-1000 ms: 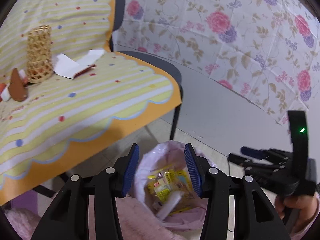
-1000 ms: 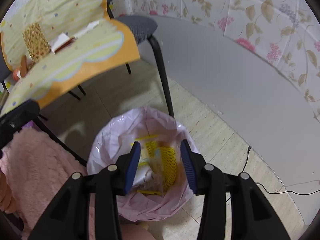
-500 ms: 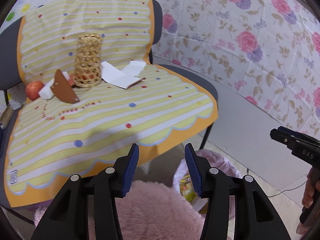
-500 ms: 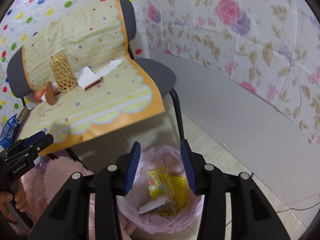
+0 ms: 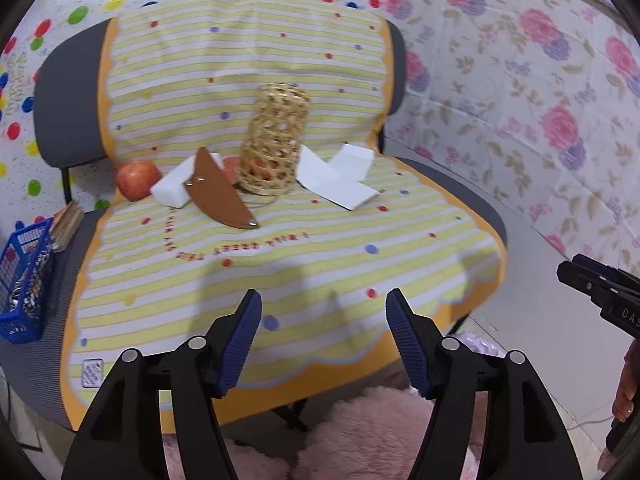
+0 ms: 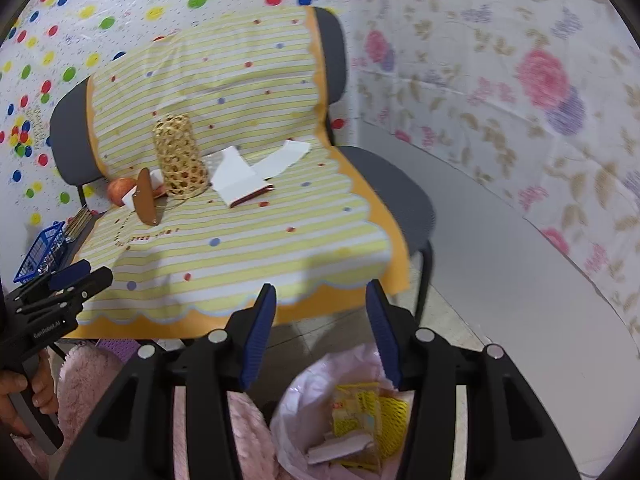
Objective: Collect trash
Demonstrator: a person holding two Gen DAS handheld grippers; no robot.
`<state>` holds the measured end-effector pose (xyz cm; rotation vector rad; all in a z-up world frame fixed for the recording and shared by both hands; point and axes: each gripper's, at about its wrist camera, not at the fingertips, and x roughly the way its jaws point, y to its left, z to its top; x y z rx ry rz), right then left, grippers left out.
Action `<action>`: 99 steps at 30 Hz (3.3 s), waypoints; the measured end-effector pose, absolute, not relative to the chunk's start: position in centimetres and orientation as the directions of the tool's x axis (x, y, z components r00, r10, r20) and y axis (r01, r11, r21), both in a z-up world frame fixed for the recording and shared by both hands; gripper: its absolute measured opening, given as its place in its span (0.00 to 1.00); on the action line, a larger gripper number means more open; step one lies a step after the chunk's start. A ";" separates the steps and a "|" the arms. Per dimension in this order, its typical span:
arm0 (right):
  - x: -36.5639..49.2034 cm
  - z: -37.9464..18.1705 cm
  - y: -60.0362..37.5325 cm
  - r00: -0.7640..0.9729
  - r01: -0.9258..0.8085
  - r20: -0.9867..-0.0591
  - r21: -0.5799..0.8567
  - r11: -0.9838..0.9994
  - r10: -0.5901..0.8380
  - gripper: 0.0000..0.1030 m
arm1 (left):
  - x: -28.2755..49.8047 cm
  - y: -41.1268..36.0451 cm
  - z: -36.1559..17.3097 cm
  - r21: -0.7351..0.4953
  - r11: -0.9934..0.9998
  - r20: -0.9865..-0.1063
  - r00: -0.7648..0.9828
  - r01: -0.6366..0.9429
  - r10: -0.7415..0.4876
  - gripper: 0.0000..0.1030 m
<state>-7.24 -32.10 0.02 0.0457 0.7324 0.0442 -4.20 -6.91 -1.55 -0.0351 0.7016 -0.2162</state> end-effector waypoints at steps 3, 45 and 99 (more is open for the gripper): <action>-4.9 -0.8 -31.1 0.727 -0.057 -0.681 0.073 0.996 0.091 0.51 | -3.2 -5.4 -1.6 -0.093 0.986 -0.642 0.749 0.139 -0.166 0.70; 18.5 -8.1 -23.5 0.553 -0.220 -0.800 0.129 0.967 0.232 0.20 | 8.9 0.4 -4.9 -0.072 0.997 -0.703 0.710 -0.022 -0.035 0.73; 13.6 -3.9 -24.2 0.654 -0.278 -0.670 0.220 0.935 0.352 0.50 | 6.0 1.3 -4.8 -0.073 0.997 -0.701 0.712 -0.015 -0.041 0.73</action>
